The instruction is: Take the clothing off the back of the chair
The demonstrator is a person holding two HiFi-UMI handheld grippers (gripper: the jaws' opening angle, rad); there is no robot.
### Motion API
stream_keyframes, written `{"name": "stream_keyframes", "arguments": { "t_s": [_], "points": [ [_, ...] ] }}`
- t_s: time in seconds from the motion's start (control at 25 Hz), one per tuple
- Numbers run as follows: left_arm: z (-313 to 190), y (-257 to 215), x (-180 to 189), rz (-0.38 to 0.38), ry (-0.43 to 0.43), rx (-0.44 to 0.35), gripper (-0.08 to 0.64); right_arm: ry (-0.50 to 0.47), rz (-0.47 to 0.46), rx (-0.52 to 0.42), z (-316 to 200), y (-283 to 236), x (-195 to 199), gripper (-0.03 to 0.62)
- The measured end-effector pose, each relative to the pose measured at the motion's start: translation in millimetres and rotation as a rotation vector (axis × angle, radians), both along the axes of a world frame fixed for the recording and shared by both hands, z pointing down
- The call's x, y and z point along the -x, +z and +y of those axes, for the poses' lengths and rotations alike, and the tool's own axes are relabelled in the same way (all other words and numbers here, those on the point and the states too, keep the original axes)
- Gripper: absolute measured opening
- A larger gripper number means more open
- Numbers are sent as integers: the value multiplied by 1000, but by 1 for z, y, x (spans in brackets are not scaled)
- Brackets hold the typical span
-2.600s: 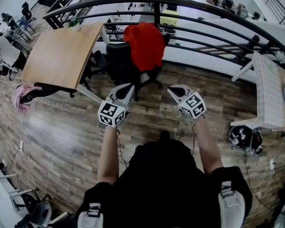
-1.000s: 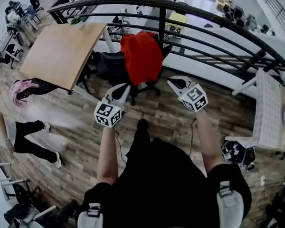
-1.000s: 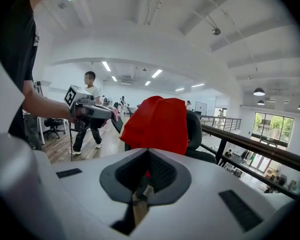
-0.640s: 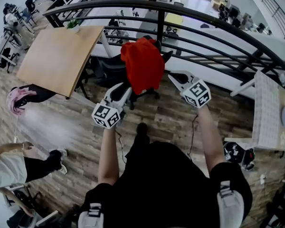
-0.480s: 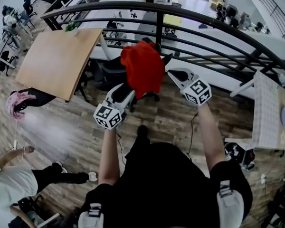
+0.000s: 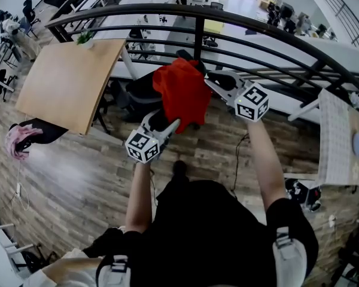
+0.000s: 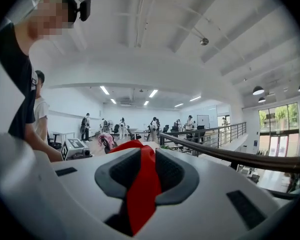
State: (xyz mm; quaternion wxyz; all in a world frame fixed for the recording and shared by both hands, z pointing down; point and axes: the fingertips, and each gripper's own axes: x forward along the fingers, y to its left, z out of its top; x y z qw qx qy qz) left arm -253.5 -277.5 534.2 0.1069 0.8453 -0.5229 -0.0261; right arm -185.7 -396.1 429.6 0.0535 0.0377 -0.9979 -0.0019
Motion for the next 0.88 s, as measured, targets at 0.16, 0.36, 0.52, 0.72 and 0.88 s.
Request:
{"name": "stream_keyframes", "arguments": {
  "t_s": [0.16, 0.36, 0.52, 0.72, 0.88],
  "points": [
    [-7, 2, -5, 28, 69, -1, 252, -63, 35, 89, 2, 9, 18, 195],
    [-13, 2, -3, 25, 113, 1, 252, -83, 115, 106, 0, 16, 39, 330],
    [-9, 0, -3, 27, 158, -3, 249, -116, 173, 127, 12, 17, 50, 403],
    [-11, 2, -2, 13, 178, 4, 242, -145, 254, 136, 29, 35, 62, 440],
    [-9, 2, -1, 37, 183, 1, 239, -130, 255, 118, 43, 42, 72, 449]
  ]
}}
